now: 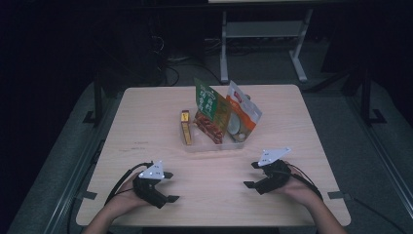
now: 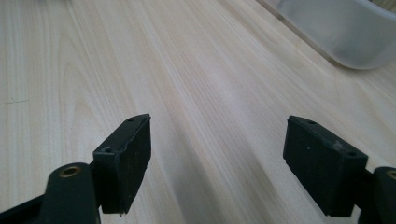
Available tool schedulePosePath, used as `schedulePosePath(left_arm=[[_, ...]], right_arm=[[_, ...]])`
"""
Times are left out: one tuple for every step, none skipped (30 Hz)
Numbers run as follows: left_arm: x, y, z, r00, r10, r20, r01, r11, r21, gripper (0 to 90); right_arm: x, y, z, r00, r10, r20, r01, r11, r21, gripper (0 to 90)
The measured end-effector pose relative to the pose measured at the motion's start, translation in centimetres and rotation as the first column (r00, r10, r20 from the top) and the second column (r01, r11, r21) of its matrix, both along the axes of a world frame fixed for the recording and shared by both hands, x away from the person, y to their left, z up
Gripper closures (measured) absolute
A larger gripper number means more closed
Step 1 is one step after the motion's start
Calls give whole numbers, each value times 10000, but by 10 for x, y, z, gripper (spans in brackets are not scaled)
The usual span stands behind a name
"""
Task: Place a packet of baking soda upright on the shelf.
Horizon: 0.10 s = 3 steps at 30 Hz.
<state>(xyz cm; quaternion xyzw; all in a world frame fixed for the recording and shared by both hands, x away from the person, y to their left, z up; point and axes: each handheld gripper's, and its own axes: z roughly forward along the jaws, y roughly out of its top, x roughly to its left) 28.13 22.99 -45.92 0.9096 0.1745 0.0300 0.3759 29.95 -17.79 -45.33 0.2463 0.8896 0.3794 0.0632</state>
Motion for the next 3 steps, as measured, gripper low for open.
schedulePosePath(left_arm=[[0, 0, 0, 10000, -2, -12, 2, 10000, 21, 155], [0, 0, 0, 10000, -6, -11, 6, 10000, 24, 155], [0, -1, 0, 10000, -7, -28, 7, 10000, 7, 155]], right_arm=[[0, 0, 0, 10000, 3, 6, -3, 10000, -17, 230], [0, 0, 0, 10000, 4, -18, -4, 10000, 9, 230], [0, 0, 0, 10000, 20, -12, -20, 10000, 15, 229]])
